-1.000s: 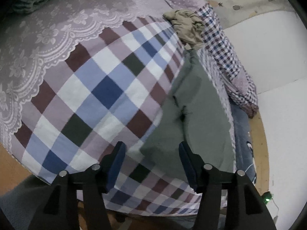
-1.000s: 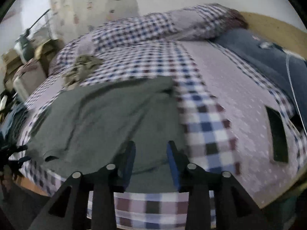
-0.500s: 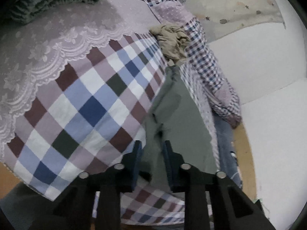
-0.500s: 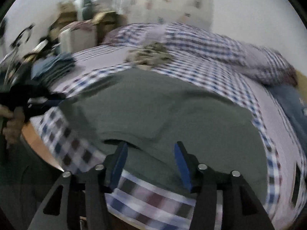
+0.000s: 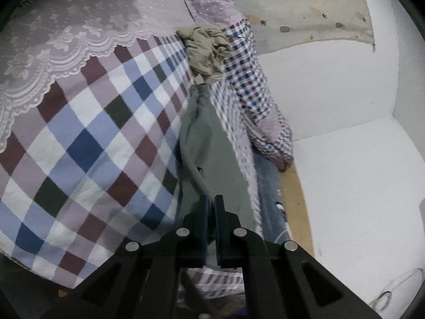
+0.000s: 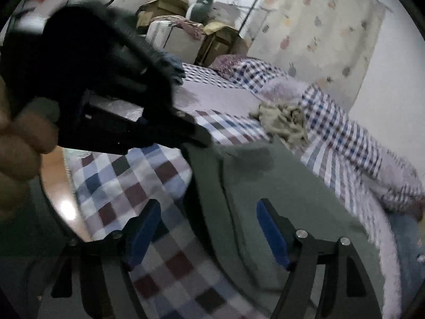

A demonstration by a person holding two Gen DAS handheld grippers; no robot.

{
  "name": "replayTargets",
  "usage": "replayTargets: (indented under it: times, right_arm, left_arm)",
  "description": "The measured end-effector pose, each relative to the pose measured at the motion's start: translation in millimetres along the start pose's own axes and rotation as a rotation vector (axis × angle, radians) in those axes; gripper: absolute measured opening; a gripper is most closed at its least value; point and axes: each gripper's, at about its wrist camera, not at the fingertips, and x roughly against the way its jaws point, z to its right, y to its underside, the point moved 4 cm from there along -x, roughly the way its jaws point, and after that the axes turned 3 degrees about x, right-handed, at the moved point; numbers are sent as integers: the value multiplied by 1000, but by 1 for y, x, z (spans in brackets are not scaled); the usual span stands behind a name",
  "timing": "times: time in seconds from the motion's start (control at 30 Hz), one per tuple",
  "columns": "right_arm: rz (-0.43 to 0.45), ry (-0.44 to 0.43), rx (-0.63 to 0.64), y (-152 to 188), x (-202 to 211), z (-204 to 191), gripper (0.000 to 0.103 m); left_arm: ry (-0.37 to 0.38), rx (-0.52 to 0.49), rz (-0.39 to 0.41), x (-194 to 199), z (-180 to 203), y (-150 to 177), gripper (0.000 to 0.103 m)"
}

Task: Fold clothes

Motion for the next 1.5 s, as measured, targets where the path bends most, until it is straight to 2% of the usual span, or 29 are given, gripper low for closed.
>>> replayTargets:
  times: [0.13,0.27,0.3,0.33,0.4,0.47,0.53,0.6,0.67,0.7,0.73,0.77,0.83,0.9,1.0,1.17,1.27,1.37,1.5]
  right_arm:
    - [-1,107,35,-9,-23,-2,79]
    - [-3,148,-15,-15,-40,12,77]
    - [-6,155,-25,-17,-45,16,72]
    - [-10,162,-27,-18,-49,20,60]
    - [-21,174,-29,-21,-58,27,41]
    - [-36,185,-30,-23,-67,34,33]
    - [-58,188,-34,-25,-75,40,11]
    - [-70,173,-44,-26,-80,47,4]
    - [-56,155,-48,-28,-78,52,3]
    - [-48,147,-48,-28,-75,54,3]
    - [-39,139,-48,-28,-71,55,3]
    - [-28,128,-45,-28,-67,54,3]
    - [-12,120,-54,-30,-60,58,3]
    - [3,112,-68,-33,-51,61,3]
    - [34,100,-90,-36,-32,63,3]
    - [57,70,-129,-33,-13,71,3]
    - [58,56,-140,-29,-10,73,3]
    - [61,45,-148,-28,-9,73,3]
    - [63,33,-159,-24,-9,73,3]
  left_arm:
    - [59,15,-14,-2,4,-3,2]
    - [96,11,-24,-3,8,-2,2]
    - [106,10,-27,-3,10,-2,2]
    - [113,9,-30,-3,10,-2,2]
    - [122,6,-32,-4,12,-3,2]
    - [135,11,-30,-4,13,-5,2]
    - [152,19,-25,-3,14,-9,2]
    - [163,18,-21,-2,16,-12,2]
    - [180,27,-7,2,17,-18,5]
    - [180,33,1,4,16,-21,14]
    - [179,41,15,7,16,-26,34]
    - [178,48,29,9,15,-31,58]
    - [173,52,53,11,15,-42,79]
    - [140,19,34,3,20,-54,81]
    - [50,-77,-15,-22,32,-77,81]
    - [-71,-168,-180,-96,34,-104,81]
    - [-94,-159,-271,-136,27,-109,81]
    - [-108,-187,-282,-158,28,-116,81]
    - [-107,-208,-251,-178,33,-139,80]
